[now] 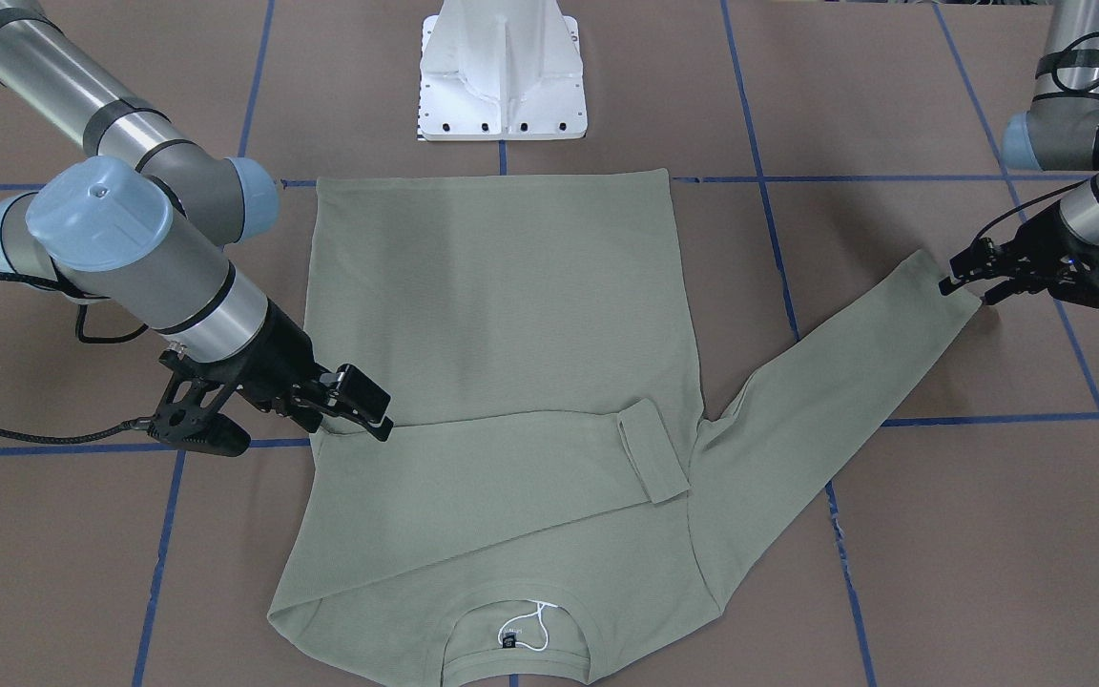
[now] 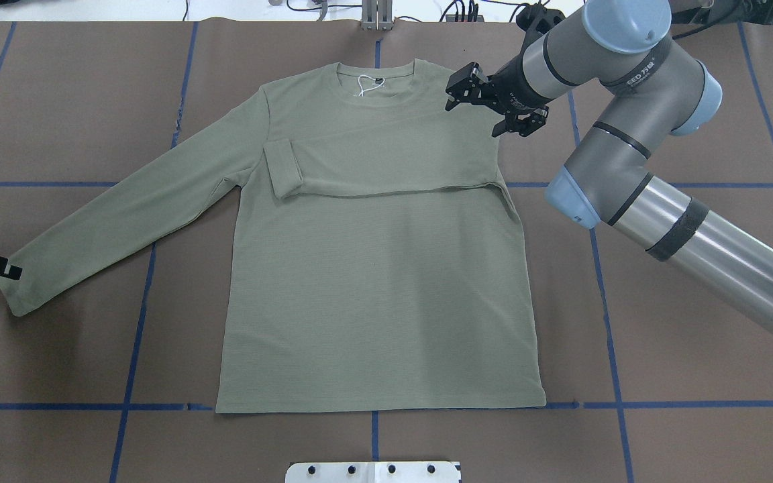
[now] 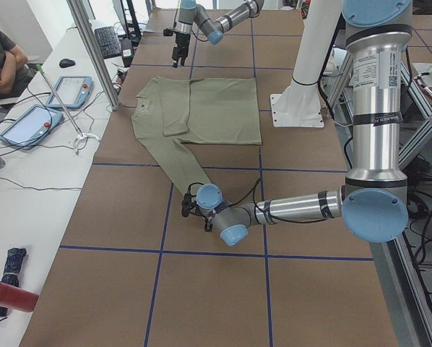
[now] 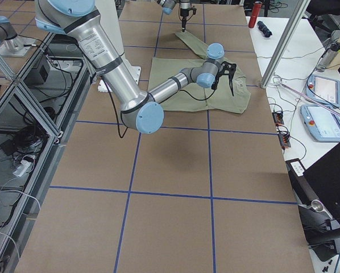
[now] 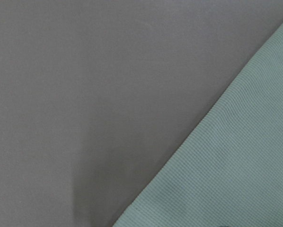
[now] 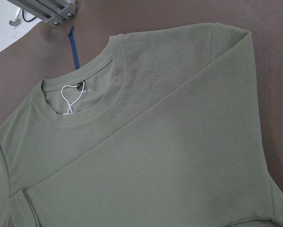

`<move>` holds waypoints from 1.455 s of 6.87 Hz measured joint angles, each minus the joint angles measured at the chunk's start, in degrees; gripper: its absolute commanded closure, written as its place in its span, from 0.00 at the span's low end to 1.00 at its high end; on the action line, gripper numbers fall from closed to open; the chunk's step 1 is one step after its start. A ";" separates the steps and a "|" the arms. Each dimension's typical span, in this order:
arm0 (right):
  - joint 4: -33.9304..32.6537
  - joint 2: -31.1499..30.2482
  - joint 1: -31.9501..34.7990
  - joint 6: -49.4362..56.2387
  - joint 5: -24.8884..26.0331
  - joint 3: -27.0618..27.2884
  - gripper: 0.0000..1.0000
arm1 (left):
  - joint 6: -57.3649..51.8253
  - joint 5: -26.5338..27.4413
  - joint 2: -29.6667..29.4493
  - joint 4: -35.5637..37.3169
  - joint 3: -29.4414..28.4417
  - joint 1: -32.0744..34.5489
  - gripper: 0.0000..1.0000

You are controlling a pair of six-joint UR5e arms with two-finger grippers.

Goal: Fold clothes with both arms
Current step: 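Raise the right gripper off the shirt while the left gripper approaches the other cuff, then grasp the cuff of the sleeve nearest the left gripper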

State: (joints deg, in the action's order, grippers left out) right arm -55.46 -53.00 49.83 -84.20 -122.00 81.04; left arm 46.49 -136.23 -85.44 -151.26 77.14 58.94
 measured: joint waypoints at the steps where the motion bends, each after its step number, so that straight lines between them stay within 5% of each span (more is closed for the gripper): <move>1: 0.00 0.00 -0.04 0.00 0.00 0.01 0.01 | 0.03 0.00 0.03 0.02 -0.03 -0.09 0.88; 2: 0.00 0.00 -0.07 -0.02 0.00 0.05 0.01 | 0.05 0.03 0.07 0.05 -0.05 -0.08 1.00; 7: 0.00 -0.08 -0.16 -0.09 0.08 0.26 0.01 | 0.09 -0.74 0.14 0.00 2.97 -0.15 1.00; 10: 0.06 -2.24 0.93 0.63 -0.42 2.20 0.00 | 4.48 -4.46 -1.61 0.42 9.81 -0.15 1.00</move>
State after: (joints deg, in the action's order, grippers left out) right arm -55.40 -55.24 50.76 -83.57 -122.42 83.23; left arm 50.97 -140.69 -87.04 -150.84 86.95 58.80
